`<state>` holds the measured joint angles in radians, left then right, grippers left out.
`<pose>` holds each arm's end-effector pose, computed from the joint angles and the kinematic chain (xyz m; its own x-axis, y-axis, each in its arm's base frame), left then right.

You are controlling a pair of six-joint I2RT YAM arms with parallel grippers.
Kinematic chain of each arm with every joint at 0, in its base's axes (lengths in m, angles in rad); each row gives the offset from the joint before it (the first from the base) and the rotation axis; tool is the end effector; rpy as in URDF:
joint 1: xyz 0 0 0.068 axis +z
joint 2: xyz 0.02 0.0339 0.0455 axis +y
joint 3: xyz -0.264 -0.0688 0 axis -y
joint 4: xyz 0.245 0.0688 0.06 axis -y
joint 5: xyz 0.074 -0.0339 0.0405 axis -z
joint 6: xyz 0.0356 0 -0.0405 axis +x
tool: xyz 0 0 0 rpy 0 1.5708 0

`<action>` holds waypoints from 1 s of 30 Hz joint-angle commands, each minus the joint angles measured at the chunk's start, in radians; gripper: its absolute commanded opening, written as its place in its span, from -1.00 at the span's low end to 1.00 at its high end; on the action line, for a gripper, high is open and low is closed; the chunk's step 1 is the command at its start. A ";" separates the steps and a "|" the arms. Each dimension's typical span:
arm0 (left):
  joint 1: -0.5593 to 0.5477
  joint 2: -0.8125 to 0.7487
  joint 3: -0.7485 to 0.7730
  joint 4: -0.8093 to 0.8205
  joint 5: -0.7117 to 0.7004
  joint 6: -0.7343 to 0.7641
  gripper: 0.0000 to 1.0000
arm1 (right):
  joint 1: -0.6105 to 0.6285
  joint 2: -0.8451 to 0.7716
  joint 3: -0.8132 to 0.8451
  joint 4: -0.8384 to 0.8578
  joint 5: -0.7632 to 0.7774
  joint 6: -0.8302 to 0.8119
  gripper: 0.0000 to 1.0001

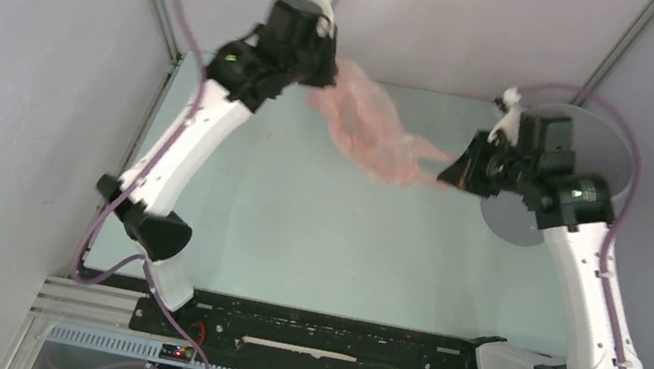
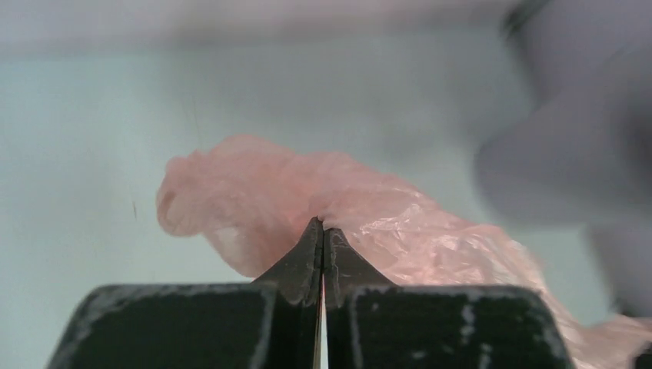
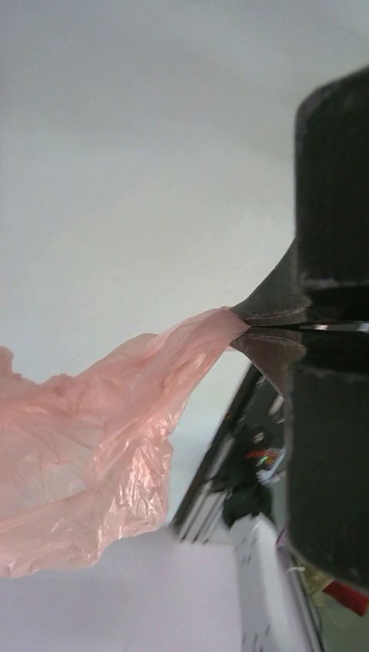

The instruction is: Put the trash bags into the trash bin

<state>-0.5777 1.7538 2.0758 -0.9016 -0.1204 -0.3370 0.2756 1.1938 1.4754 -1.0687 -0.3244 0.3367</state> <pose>0.3148 -0.2001 0.4477 -0.5844 -0.0109 -0.8114 0.2805 0.9356 -0.2146 0.2062 0.0701 0.4084 -0.8001 0.0992 -0.5917 -0.2226 0.8667 0.4463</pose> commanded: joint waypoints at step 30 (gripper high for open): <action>-0.168 -0.318 0.228 0.189 -0.131 -0.151 -0.99 | 0.230 -0.058 0.447 0.233 0.097 -0.053 -1.00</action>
<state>-0.6662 1.5848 2.3711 -0.7658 -0.1036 -0.6052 0.4728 1.2655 2.0644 -0.8749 -0.2611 0.3328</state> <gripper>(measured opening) 0.006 0.007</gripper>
